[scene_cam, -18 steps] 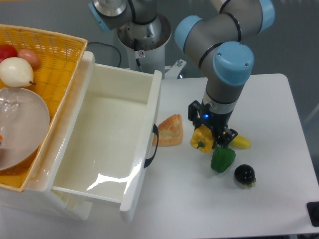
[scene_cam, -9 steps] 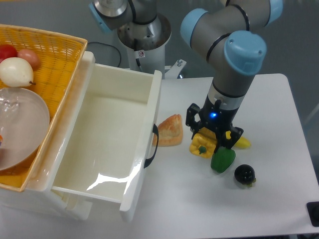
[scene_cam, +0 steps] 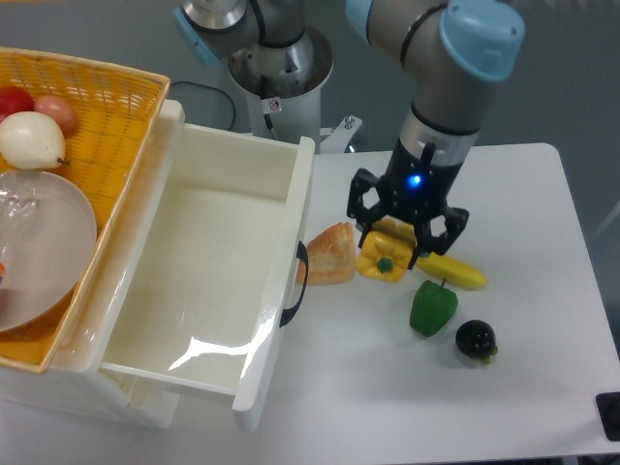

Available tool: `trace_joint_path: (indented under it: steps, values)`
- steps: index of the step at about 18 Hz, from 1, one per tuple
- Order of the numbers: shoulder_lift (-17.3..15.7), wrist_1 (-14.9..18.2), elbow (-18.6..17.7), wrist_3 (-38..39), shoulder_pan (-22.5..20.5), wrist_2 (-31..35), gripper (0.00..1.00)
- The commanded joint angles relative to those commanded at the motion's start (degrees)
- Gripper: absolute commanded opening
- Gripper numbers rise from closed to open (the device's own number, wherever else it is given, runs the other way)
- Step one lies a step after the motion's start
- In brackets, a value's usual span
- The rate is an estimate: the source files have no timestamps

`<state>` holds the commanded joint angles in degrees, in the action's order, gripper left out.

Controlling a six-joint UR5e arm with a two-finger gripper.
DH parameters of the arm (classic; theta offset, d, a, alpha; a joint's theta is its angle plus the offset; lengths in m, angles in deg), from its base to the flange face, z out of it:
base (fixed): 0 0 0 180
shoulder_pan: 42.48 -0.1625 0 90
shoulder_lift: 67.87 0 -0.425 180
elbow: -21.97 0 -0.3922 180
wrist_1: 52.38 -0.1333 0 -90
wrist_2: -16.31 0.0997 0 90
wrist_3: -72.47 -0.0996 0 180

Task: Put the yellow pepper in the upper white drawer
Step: 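Carry the yellow pepper over the open white drawer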

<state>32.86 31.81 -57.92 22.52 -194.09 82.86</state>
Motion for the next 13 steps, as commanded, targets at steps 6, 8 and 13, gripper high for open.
trace_joint_path:
  steps: [6,8,13]
  values:
    - [-4.83,3.7,-1.94,4.51,-0.26,-3.53,0.15]
    - [-6.24,5.19,-2.03,4.51,0.0,-3.53,0.15]
    - [-7.74,6.34,-1.94,8.64,0.79,-5.37,0.16]
